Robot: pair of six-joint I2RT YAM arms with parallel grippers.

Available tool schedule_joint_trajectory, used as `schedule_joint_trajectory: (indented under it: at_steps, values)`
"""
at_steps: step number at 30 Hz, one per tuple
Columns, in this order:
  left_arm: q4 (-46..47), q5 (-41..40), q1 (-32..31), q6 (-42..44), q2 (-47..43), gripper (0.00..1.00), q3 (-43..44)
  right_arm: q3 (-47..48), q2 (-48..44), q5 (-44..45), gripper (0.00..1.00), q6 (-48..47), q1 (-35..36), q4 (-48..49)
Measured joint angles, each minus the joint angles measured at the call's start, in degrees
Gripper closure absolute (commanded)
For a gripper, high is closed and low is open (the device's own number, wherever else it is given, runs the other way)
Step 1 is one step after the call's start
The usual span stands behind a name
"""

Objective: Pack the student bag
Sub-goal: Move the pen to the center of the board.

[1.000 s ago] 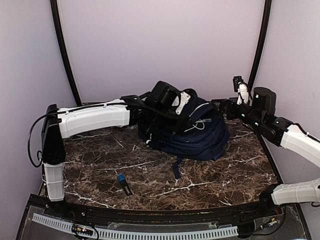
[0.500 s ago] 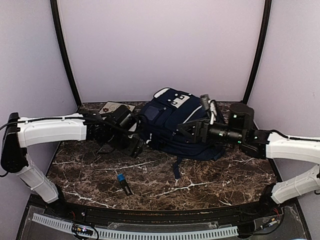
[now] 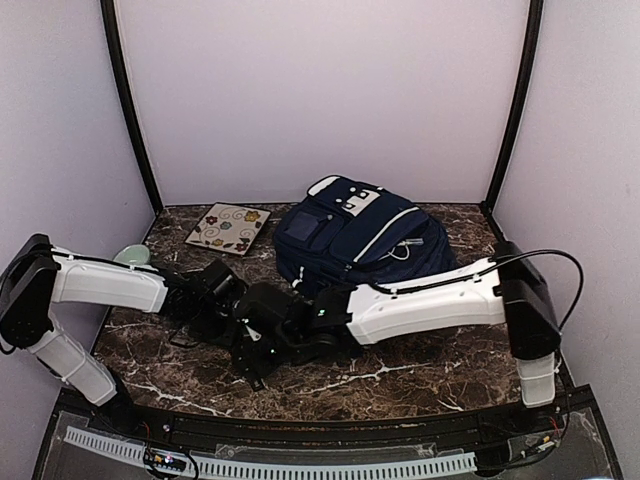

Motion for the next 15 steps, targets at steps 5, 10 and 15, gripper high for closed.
schedule_joint_trajectory:
  at_steps: [5,10,15]
  values:
    - [2.8,-0.83,1.7,-2.1,-1.66,0.4,-2.71,12.76,12.72,3.48,0.21,-0.9,2.21,-9.81]
    - [3.19,-2.58,3.1,-2.69,-3.63,0.4,-4.37,22.93,20.94,6.08,0.23,-1.79,2.25,-18.18]
    - [2.75,-5.09,3.41,-2.6,-4.68,0.37,-4.44,30.51,24.02,6.23,0.28,-2.27,2.25,-24.52]
